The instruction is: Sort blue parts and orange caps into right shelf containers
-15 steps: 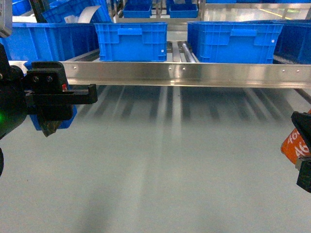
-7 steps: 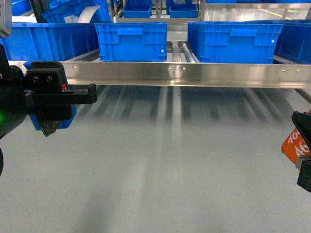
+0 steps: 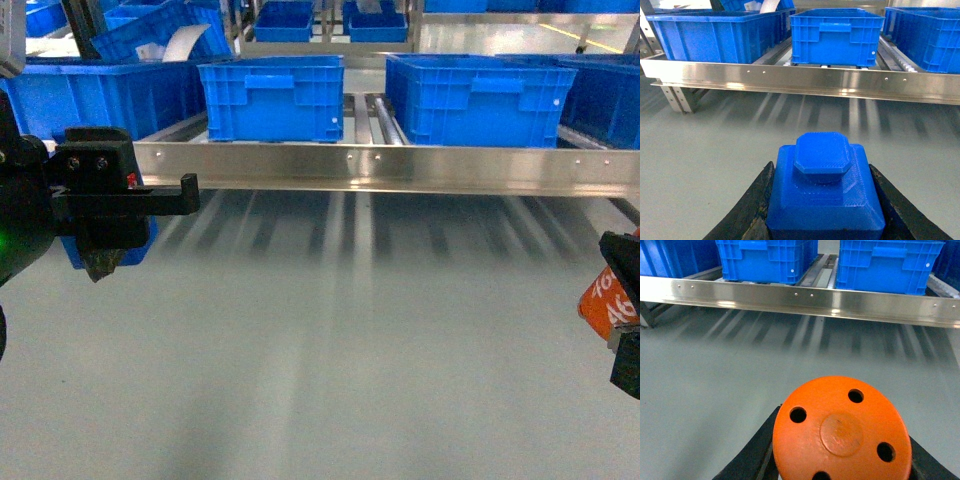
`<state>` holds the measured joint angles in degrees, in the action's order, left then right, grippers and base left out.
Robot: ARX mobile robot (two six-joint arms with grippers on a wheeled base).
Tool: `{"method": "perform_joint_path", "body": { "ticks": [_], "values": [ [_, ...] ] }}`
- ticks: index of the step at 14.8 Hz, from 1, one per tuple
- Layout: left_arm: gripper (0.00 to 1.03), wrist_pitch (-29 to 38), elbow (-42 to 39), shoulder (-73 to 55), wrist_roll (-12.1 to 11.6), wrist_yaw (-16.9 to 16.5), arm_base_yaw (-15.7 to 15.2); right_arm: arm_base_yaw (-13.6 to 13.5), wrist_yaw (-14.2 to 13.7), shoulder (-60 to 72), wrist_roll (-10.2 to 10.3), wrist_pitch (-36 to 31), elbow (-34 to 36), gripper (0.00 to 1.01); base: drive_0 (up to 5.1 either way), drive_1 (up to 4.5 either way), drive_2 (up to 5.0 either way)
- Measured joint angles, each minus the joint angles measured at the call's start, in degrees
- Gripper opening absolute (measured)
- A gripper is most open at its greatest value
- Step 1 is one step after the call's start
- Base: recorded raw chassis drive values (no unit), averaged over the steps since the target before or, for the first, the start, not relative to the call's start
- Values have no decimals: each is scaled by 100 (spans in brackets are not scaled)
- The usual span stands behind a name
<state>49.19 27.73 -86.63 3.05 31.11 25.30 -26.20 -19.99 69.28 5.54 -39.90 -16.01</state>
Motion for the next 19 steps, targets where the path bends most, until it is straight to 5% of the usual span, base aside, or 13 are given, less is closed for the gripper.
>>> {"method": "perform_joint_path", "body": {
  "ticks": [13,19],
  "values": [
    [40,-7,0,11,0,-4,0,0,0,0,2,4,-2,44,0,0,0],
    [40,11,0,11,0,-4,9,0,2,-2,2,-15,0,44,-8,425,-440]
  ]
}}
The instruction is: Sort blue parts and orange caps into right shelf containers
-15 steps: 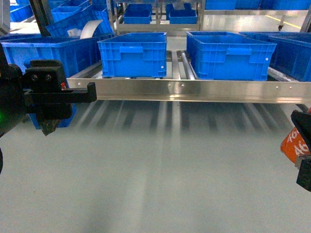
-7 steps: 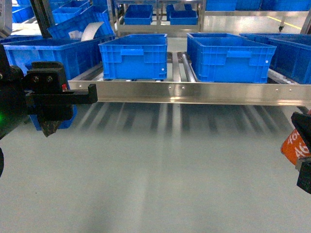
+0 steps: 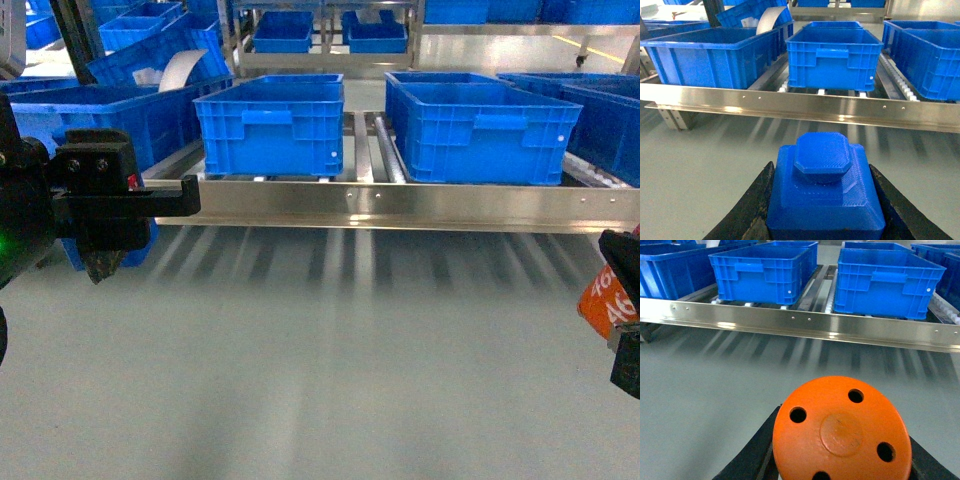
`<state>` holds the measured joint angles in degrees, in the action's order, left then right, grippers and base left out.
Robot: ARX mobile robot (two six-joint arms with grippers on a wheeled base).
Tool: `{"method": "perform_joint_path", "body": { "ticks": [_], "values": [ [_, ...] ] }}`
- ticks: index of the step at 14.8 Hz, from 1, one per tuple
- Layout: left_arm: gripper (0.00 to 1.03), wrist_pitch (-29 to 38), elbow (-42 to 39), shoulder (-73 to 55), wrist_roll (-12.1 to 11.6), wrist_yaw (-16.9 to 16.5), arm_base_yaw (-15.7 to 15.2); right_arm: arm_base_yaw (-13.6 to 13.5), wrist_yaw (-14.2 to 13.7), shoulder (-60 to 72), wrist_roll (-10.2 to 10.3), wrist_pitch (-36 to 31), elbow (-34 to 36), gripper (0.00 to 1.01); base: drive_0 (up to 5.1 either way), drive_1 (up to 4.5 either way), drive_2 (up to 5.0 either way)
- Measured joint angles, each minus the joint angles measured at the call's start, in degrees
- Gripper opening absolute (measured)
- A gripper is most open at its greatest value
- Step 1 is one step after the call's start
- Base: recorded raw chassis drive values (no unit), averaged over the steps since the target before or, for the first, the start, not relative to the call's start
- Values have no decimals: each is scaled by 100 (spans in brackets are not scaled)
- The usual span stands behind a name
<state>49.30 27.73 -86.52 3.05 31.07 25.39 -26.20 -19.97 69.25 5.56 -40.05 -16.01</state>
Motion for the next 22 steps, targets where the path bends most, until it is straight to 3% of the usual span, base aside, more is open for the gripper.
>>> {"method": "perform_joint_path", "body": {
  "ticks": [22],
  "values": [
    [40,-2,0,-17,0,4,-9,-2,2,4,0,20,0,44,9,430,-411]
  ]
}}
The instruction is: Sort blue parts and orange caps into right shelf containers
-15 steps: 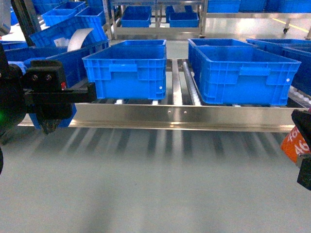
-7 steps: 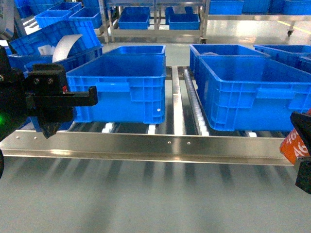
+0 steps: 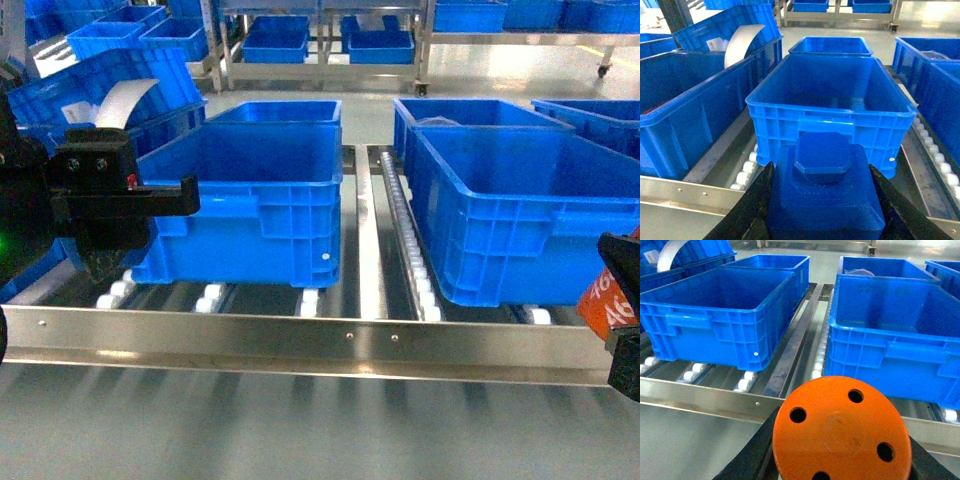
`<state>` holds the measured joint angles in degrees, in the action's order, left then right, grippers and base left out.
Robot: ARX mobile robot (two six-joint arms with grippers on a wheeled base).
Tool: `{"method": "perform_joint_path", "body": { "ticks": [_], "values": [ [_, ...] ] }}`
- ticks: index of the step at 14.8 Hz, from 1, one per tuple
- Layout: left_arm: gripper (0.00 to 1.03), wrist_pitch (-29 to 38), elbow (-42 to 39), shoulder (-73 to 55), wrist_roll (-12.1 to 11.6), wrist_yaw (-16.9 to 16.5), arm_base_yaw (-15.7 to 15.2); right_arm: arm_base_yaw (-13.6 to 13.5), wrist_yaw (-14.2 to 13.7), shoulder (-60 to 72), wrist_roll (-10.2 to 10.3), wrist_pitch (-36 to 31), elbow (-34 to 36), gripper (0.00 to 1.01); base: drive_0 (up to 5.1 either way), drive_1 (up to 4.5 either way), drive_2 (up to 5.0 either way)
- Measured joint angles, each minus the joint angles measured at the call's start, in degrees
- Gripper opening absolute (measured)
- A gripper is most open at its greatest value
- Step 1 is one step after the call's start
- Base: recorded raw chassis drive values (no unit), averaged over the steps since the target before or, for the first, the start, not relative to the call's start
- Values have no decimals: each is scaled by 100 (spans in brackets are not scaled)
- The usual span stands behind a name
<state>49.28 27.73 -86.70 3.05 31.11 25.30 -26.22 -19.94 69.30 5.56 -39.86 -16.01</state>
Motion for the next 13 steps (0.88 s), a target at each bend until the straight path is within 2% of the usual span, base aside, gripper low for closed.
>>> {"method": "perform_joint_path", "body": {
  "ticks": [4,7,10,13],
  "values": [
    [40,-7,0,-4,0,-7,-11,2,0,0,0,-4,0,44,0,0,0],
    [40,-7,0,-4,0,20,-33,0,20,-2,0,0,0,44,482,-259,-259],
    [40,-11,0,-4,0,-50,50,33,-28,-4,0,-22,0,44,-11,-11,-11],
    [40,-9,0,-4,0,-4,-20,35,-15,-2,0,-4,0,44,0,0,0]
  ]
}}
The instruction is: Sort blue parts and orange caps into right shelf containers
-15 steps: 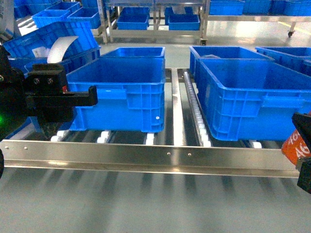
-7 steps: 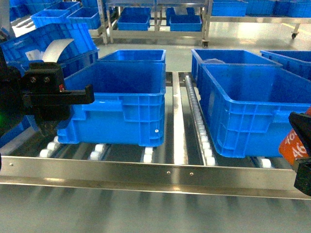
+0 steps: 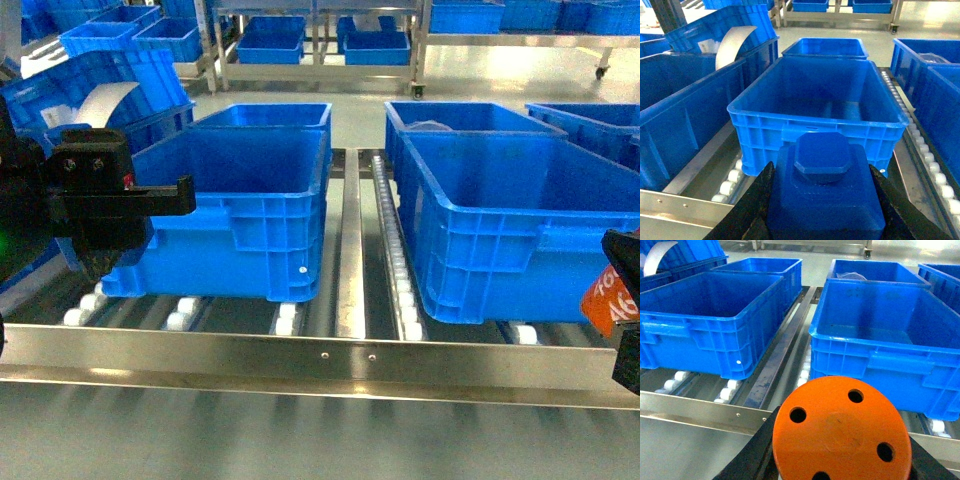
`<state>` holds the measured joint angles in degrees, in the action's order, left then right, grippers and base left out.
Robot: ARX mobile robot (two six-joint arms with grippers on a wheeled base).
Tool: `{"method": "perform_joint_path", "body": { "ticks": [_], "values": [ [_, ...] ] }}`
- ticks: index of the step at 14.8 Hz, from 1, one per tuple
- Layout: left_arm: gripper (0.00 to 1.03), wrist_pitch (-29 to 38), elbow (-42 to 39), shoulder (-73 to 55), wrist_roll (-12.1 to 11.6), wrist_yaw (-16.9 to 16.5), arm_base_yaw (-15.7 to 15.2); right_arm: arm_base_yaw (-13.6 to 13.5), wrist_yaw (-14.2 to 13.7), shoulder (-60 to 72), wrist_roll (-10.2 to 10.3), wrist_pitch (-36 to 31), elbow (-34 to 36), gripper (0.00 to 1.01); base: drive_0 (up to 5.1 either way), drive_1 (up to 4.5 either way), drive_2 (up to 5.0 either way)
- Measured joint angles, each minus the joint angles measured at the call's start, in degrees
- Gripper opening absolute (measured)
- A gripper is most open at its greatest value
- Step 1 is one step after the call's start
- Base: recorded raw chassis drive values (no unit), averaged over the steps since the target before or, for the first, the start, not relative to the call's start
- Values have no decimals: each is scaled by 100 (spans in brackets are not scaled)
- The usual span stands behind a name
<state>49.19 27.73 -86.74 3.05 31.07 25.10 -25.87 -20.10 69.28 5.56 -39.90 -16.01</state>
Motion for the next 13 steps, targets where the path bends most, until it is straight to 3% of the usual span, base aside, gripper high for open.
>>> {"method": "perform_joint_path", "body": {
  "ticks": [2,13],
  "values": [
    [40,0,0,0,0,-2,9,0,0,0,0,0,0,44,0,0,0],
    [40,4,0,11,0,2,20,0,11,0,0,-11,0,44,-3,428,-434]
  ]
}}
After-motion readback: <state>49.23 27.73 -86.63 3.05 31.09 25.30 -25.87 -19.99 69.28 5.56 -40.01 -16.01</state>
